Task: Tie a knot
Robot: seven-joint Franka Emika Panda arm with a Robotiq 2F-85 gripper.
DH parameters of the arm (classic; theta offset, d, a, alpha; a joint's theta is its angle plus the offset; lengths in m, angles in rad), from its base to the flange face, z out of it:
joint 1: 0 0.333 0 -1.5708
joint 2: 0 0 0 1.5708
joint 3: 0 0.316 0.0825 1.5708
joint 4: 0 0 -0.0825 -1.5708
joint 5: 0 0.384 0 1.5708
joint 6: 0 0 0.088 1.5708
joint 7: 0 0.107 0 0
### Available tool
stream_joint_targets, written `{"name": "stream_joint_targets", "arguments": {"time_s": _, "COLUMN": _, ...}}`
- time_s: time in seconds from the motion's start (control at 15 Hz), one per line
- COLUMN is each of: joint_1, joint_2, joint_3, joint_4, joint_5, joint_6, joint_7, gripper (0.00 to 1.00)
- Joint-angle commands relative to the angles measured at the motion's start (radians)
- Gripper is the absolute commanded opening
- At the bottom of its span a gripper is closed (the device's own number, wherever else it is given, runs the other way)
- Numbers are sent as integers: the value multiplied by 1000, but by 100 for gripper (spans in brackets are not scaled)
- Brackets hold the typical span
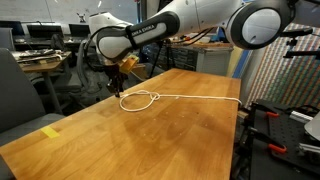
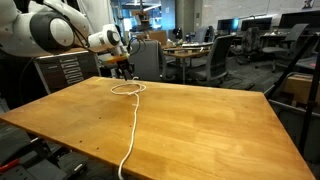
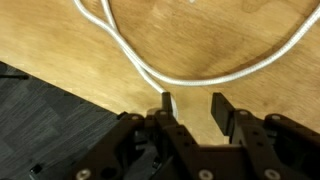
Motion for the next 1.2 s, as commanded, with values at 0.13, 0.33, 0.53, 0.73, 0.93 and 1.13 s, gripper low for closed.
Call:
{"name": "stream_joint_targets", "arguments": {"time_s": 0.13, "joint_1": -31, "joint_2": 8, "joint_3": 31, "joint_4": 33, "joint_5": 56, "joint_6": 12, "joint_7": -71, "gripper": 78}}
{"name": "stream_joint_targets", "arguments": {"time_s": 0.33, "joint_1": -68, "joint_2": -9, "joint_3": 47, "joint_4": 27, "joint_5": 97, "joint_6": 53, "joint_7": -86, "gripper": 100}}
{"name": "stream_joint_targets", "arguments": {"time_s": 0.53, "joint_1": -103, "joint_2": -12, "joint_3": 69, "joint_4": 20, "joint_5": 141, "joint_6": 66, "joint_7": -80, "gripper": 100}}
{"name": "stream_joint_targets", "arguments": {"time_s": 0.73, "joint_1": -107, "joint_2": 2, "joint_3": 78, "joint_4": 25, "joint_5": 169, "joint_6": 64, "joint_7": -48, "gripper": 100}}
{"name": "stream_joint_targets", "arguments": {"time_s": 0.93, "joint_1": -89, "joint_2": 19, "joint_3": 61, "joint_4": 41, "joint_5": 159, "joint_6": 81, "joint_7": -19, "gripper": 100}}
{"name": "stream_joint_targets", "arguments": {"time_s": 1.13, "joint_1": -89, "joint_2": 22, "joint_3": 52, "joint_4": 35, "joint_5": 149, "joint_6": 66, "joint_7": -26, "gripper": 100}}
